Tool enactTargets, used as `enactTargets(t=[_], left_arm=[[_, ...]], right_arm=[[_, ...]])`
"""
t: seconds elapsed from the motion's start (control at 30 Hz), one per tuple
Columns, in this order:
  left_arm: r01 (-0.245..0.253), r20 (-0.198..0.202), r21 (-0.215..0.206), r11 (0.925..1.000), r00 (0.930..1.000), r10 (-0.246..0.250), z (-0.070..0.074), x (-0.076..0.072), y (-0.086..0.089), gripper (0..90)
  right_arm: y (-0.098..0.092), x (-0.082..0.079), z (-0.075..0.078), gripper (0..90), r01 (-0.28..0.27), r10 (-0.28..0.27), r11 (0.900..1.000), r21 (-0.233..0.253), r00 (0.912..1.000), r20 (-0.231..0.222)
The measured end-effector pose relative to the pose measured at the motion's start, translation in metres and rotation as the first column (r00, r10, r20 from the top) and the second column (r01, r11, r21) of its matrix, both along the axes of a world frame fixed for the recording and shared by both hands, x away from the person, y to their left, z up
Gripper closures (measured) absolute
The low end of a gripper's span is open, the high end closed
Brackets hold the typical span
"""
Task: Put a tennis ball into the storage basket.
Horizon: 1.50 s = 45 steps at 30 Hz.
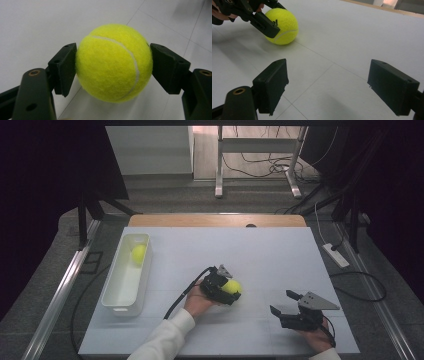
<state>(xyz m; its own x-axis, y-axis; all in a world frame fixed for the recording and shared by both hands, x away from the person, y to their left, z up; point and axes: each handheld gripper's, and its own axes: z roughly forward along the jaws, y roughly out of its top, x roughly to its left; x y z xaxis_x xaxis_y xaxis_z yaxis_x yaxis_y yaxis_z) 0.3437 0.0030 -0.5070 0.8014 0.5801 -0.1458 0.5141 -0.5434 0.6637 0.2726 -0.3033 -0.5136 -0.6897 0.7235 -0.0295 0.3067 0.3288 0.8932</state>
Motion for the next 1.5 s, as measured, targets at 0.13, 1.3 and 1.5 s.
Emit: enactTargets(t=[0.13,1.3,1.5], left_arm=[[-0.007,0.021,-0.011,0.9999,0.9998,0.007,0.005,-0.002,0.003,26.4],[-0.036,0.083,-0.079,0.9962,0.9957,0.042,0.026,-0.013,0.018,26.3],[-0.037,0.093,-0.086,0.9956,0.9946,0.045,0.029,-0.014,0.022,26.3]], right_arm=[[0.0,0.0,0.0,16.0,0.001,-0.001,1.0,0.0,1.0,0.0],[-0.001,0.0,0.0,16.0,0.004,-0.004,1.0,0.003,1.0,0.004],[-0.001,0.0,0.0,16.0,0.005,-0.005,1.0,-0.002,1.0,0.004]])
